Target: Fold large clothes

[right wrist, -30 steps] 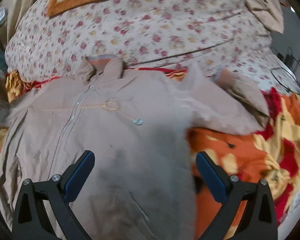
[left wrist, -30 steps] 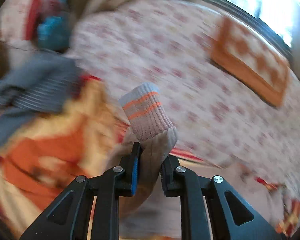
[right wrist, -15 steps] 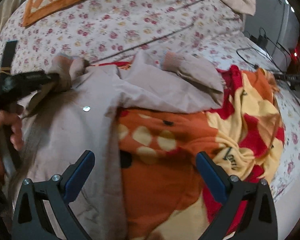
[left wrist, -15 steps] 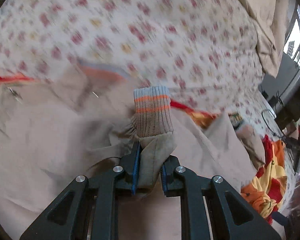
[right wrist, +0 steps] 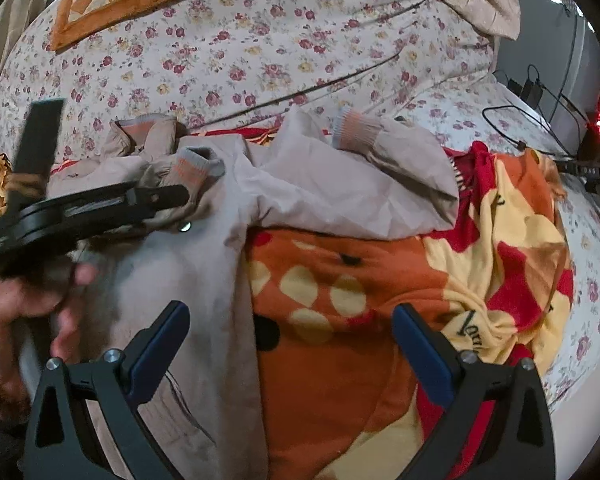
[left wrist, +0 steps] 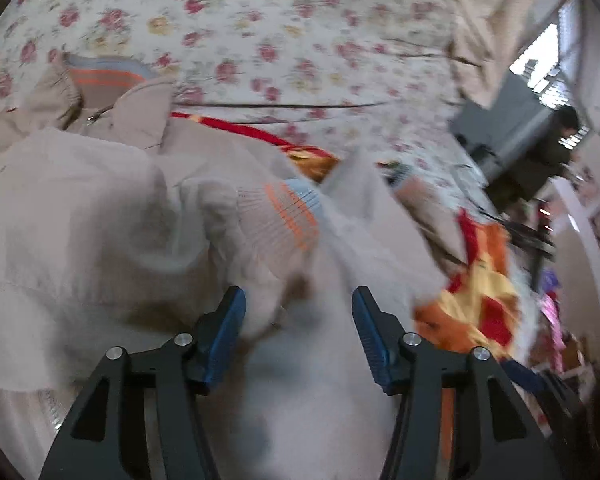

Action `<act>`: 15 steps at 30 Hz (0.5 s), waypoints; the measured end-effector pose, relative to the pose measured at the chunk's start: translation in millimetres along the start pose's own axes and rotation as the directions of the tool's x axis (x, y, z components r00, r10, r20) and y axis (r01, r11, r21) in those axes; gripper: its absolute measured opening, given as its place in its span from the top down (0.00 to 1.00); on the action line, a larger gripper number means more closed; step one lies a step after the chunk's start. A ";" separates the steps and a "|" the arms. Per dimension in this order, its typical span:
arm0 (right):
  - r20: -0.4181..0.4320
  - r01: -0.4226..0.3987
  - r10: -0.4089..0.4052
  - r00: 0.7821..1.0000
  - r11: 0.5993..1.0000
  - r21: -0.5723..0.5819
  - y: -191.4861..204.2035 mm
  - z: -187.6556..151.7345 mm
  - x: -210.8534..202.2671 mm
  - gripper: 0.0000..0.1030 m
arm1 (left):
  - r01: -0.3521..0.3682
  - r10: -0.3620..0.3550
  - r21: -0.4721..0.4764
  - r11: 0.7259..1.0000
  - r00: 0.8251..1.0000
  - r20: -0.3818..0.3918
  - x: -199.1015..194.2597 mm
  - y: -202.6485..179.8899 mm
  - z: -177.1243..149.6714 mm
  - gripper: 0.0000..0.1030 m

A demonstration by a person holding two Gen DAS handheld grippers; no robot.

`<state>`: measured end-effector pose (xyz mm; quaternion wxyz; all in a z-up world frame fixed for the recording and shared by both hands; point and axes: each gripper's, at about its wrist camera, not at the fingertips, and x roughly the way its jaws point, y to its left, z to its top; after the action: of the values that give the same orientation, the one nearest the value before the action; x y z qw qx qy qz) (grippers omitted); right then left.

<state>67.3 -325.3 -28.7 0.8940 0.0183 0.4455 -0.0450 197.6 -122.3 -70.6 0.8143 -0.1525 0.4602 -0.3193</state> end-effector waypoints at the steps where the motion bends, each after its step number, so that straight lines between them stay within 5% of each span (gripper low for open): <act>1: 0.010 0.000 -0.001 1.000 1.000 0.011 0.7 1.6 -1.1 0.01 | -0.001 0.000 0.011 1.000 1.000 0.005 -9.1 1.4 0.7 0.51; 4: 0.056 -0.014 0.011 0.998 0.999 0.052 4.9 8.9 -5.1 0.01 | -0.072 0.072 -0.003 0.997 0.995 0.069 -56.1 29.0 11.4 0.51; 6: 0.098 -0.050 0.043 0.994 0.996 0.077 11.2 18.4 -5.6 0.01 | -0.174 0.182 -0.073 0.982 0.977 0.111 -86.8 63.8 21.1 0.51; 11: 0.162 -0.179 0.174 0.971 0.984 0.020 55.3 58.2 16.7 0.06 | -0.395 0.453 -0.311 0.865 0.880 0.143 -141.0 160.4 28.2 0.51; 15: 0.089 -0.288 0.300 0.950 0.948 -0.134 115.7 91.6 56.6 0.46 | -0.453 0.538 -0.419 0.787 0.836 0.108 -142.9 205.1 9.6 0.65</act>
<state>185.3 -220.5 -19.5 0.9130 0.0287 0.3905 0.1146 230.3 125.3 -83.5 0.8706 -0.2134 0.4429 0.0205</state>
